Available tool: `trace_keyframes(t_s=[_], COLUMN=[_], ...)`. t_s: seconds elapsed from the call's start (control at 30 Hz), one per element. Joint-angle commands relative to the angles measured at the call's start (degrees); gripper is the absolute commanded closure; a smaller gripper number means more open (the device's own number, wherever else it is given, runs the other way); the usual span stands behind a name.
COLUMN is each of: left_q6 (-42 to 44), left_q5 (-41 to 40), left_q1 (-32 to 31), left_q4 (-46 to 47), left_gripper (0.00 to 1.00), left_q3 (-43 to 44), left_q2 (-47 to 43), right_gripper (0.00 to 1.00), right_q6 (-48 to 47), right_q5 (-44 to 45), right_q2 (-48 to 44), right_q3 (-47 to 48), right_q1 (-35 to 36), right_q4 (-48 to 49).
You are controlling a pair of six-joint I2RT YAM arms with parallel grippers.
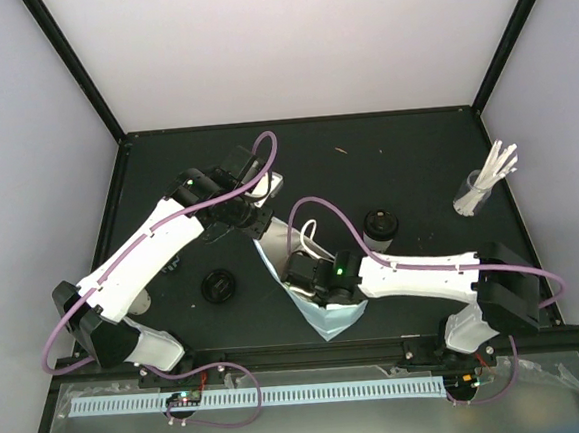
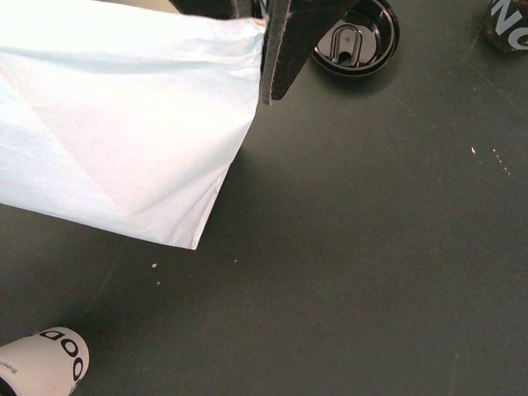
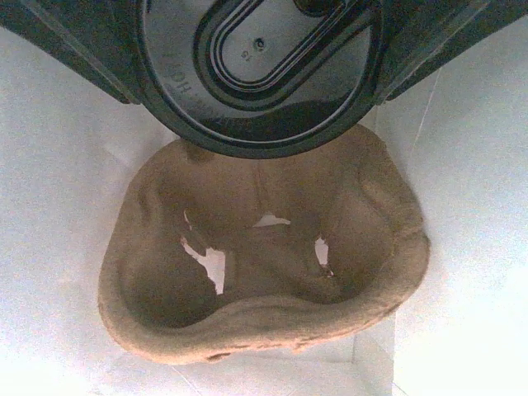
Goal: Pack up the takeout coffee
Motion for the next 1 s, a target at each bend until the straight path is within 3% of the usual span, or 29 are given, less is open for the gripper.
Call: trace_keyframes(t_s=[0.0,0.3,0.57,0.83,0.97], left_q6=[0.2,0.1,0.2,0.0,0.0], left_q5=[-4.9,-5.0,-5.1,-4.3,-3.0], left_q1=[1.8,1.8,1.8,1.8,1.7], left_q4=[3.2,3.1,2.8,3.0,3.1], left_gripper=[0.98,0.98,0.98,0.98,0.98], left_q3=[0.5,0.0,0.1,0.4,0.6], left_q2=[-1.4,-1.6,-1.8,-2.1,-2.4], right_gripper=[0.64,0.63,0.63,0.63,0.56], right_q6=[5.5,6.6,4.9,2.8,2.4], right_q5=[-16.8,-19.0,-21.1,-15.6,-12.6], right_q2=[6.7,1.7,-0.9,2.7,0.8], right_q3=[-12.0,-14.0,-12.0,-5.0,-1.0], right_q1=[3.4,3.0,-1.5,-2.0,-1.7], right_q4=[-9.9,-9.4,-8.2,-12.6,-15.5])
